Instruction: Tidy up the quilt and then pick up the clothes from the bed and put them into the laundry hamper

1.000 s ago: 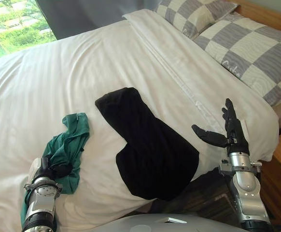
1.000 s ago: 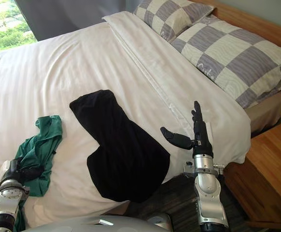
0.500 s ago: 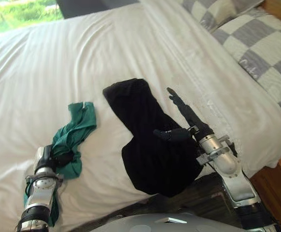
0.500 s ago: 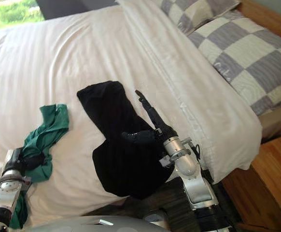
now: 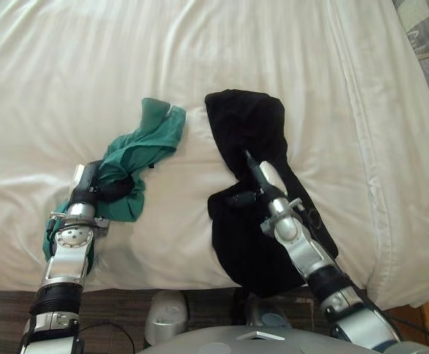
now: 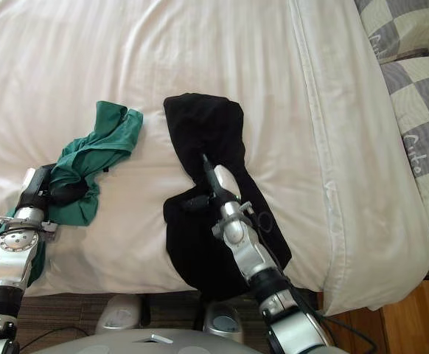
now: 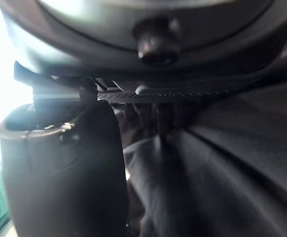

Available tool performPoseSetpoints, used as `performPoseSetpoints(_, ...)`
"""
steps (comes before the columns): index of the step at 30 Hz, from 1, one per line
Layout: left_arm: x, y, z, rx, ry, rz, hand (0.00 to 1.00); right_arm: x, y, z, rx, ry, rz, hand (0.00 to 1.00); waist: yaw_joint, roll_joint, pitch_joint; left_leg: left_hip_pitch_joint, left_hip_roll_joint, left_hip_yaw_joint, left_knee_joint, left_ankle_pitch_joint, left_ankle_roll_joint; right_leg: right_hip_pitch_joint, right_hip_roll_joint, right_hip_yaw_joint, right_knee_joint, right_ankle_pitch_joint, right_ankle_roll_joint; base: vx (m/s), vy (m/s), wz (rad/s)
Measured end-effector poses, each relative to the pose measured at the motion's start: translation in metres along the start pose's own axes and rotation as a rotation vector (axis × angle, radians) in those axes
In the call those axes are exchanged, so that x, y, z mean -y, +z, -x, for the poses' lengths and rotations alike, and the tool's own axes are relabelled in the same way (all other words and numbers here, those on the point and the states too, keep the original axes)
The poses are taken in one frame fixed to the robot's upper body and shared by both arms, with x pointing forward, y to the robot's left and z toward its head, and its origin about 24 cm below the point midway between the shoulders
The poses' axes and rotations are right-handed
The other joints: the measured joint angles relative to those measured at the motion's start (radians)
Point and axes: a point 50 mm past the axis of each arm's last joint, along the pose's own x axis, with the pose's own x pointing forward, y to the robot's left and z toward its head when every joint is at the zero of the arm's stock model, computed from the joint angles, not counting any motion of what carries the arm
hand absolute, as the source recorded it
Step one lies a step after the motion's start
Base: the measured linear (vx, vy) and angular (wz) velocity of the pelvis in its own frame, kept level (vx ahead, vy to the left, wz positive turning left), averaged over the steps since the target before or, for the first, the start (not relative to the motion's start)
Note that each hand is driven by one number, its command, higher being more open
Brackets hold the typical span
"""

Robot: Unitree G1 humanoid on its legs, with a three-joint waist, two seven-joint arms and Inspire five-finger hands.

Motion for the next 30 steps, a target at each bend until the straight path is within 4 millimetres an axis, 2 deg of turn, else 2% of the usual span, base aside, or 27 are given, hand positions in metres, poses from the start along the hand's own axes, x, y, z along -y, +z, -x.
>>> performPoseSetpoints(1,0.0,0.009,-0.008,0.045,0.0,0.022,0.0,0.018,0.006,-0.017,-0.013,-0.051,-0.014,0.0,0.001,-0.005,0.012,-0.021,-0.001,0.001,-0.002,0.008,0.003,-0.015,-0.003,-0.003,-0.008,-0.004,-0.003,-0.2,0.039,0.1)
performPoseSetpoints(2,-0.001,0.018,-0.014,0.088,0.001,0.052,0.0,0.034,0.012,-0.03,-0.023,-0.082,-0.033,0.0,0.001,0.009,0.036,-0.037,-0.003,-0.002,-0.008,0.018,0.008,-0.029,-0.005,-0.003,-0.009,0.0,0.002,-0.23,0.049,0.11)
performPoseSetpoints(4,-0.001,0.027,-0.017,0.129,-0.001,0.07,0.0,0.044,0.016,-0.038,-0.038,-0.088,-0.072,0.0,0.0,0.012,0.054,-0.035,-0.008,-0.004,-0.035,0.04,0.007,-0.039,-0.007,-0.003,-0.003,0.001,0.003,-0.19,0.075,0.11)
performPoseSetpoints(6,-0.003,0.028,-0.018,0.136,0.003,0.097,0.0,0.045,0.016,-0.039,-0.054,-0.069,-0.117,0.0,-0.003,-0.002,0.054,-0.024,-0.019,-0.008,-0.064,0.06,0.01,-0.04,-0.007,-0.007,-0.003,0.003,0.001,-0.08,0.058,0.09)
performPoseSetpoints(8,-0.001,0.029,-0.018,0.141,-0.01,0.102,0.0,0.047,0.006,-0.039,-0.095,-0.048,-0.193,0.0,0.002,-0.025,0.046,-0.008,-0.025,-0.011,-0.091,0.076,0.006,-0.022,-0.004,-0.009,-0.03,0.016,-0.001,0.01,0.025,0.07)
performPoseSetpoints(11,0.003,0.024,-0.015,0.123,-0.028,0.097,0.0,0.043,-0.005,-0.037,-0.145,-0.03,-0.258,0.0,0.005,-0.041,0.038,0.034,-0.038,-0.01,-0.123,0.088,0.01,0.021,-0.005,-0.009,-0.063,0.026,0.005,0.09,-0.003,0.05)
performPoseSetpoints(14,0.01,0.011,-0.007,0.083,-0.044,0.095,0.0,0.028,-0.023,-0.024,-0.21,-0.006,-0.319,0.0,0.005,-0.051,0.013,0.091,-0.047,-0.004,-0.153,0.086,0.007,0.069,-0.009,-0.007,-0.076,0.027,0.006,0.15,-0.027,-0.02)
performPoseSetpoints(15,0.016,0.001,-0.001,0.045,-0.058,0.082,0.0,0.016,-0.039,-0.013,-0.26,0.014,-0.33,0.0,0.004,-0.051,-0.019,0.112,-0.05,-0.001,-0.152,0.072,0.004,0.09,-0.011,-0.007,-0.082,0.027,0.006,0.16,-0.035,-0.01)
performPoseSetpoints(17,0.02,-0.008,0.004,0.008,-0.068,0.082,0.0,0.007,-0.048,-0.004,-0.289,0.031,-0.341,0.0,0.004,-0.05,-0.043,0.128,-0.052,0.005,-0.152,0.063,0.0,0.107,-0.012,-0.006,-0.086,0.027,0.006,0.16,-0.031,-0.05)
performPoseSetpoints(18,0.026,-0.021,0.012,-0.052,-0.085,0.07,0.0,-0.007,-0.061,0.01,-0.335,0.057,-0.356,0.0,0.002,-0.041,-0.078,0.156,-0.052,0.019,-0.153,0.046,-0.001,0.125,-0.014,-0.003,-0.085,0.027,0.006,0.14,-0.019,-0.12)
performPoseSetpoints(21,0.034,-0.036,0.022,-0.112,-0.094,0.057,0.0,-0.018,-0.073,0.024,-0.366,0.076,-0.388,0.0,-0.001,-0.027,-0.117,0.181,-0.057,0.037,-0.153,0.027,-0.001,0.142,-0.019,-0.002,-0.085,0.027,0.006,0.13,-0.005,-0.17)
performPoseSetpoints(24,0.041,-0.051,0.034,-0.178,-0.094,0.054,0.0,-0.028,-0.081,0.042,-0.365,0.071,-0.536,0.0,-0.006,-0.012,-0.163,0.201,-0.064,0.061,-0.153,0.016,-0.002,0.151,-0.028,0.001,-0.085,0.027,0.006,0.09,-0.004,-0.17)
performPoseSetpoints(26,0.041,-0.061,0.043,-0.218,-0.062,0.095,0.0,-0.035,-0.078,0.061,-0.32,0.093,-0.8,0.0,-0.02,-0.007,-0.181,0.211,-0.068,0.08,-0.153,0.015,-0.002,0.153,-0.032,0.018,-0.086,0.027,0.006,0.03,-0.017,-0.16)
performPoseSetpoints(30,0.036,-0.079,0.061,-0.29,0.007,0.246,0.0,-0.055,-0.076,0.102,-0.246,0.18,-1.082,0.0,-0.057,0.007,-0.209,0.22,-0.066,0.094,-0.153,0.015,-0.002,0.159,-0.032,0.022,-0.088,0.028,0.006,-0.01,-0.057,-0.14)
